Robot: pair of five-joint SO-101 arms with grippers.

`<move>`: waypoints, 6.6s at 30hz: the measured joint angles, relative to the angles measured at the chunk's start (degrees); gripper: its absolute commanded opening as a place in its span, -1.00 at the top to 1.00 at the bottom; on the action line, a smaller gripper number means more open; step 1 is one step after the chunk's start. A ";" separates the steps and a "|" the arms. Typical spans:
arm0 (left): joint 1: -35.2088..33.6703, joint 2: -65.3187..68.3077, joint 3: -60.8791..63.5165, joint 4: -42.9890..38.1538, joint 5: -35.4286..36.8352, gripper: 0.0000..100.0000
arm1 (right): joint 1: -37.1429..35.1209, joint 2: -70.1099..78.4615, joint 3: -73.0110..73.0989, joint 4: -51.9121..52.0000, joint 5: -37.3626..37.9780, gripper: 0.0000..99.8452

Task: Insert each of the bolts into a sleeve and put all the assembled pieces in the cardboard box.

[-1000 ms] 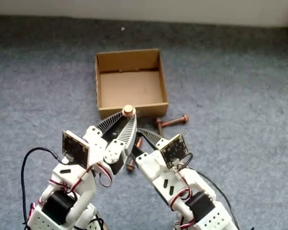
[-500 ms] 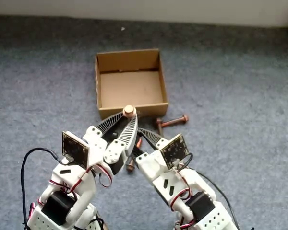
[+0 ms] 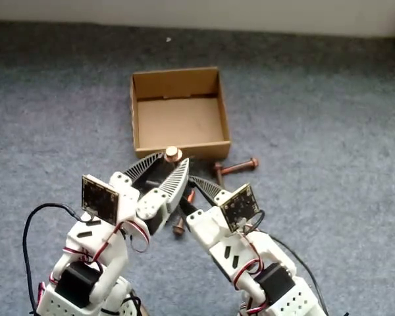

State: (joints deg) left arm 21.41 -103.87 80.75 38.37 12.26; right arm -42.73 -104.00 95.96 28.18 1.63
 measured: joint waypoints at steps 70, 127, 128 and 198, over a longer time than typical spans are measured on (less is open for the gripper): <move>-20.75 -0.26 10.81 16.26 -8.26 0.99 | 12.04 67.60 -51.16 -4.84 -3.25 0.99; -24.00 -0.26 11.34 14.07 -8.35 0.99 | 14.15 96.70 -72.88 14.24 -0.44 0.74; -24.70 -0.26 11.34 13.80 -8.26 0.99 | 13.63 94.68 -72.88 16.53 -0.44 0.74; -33.93 -0.26 15.30 11.87 -18.46 0.99 | 0.26 117.27 -78.51 29.63 -46.15 0.86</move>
State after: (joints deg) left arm -12.53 -104.13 96.04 50.24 -6.20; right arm -42.46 13.27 17.45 57.80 -44.53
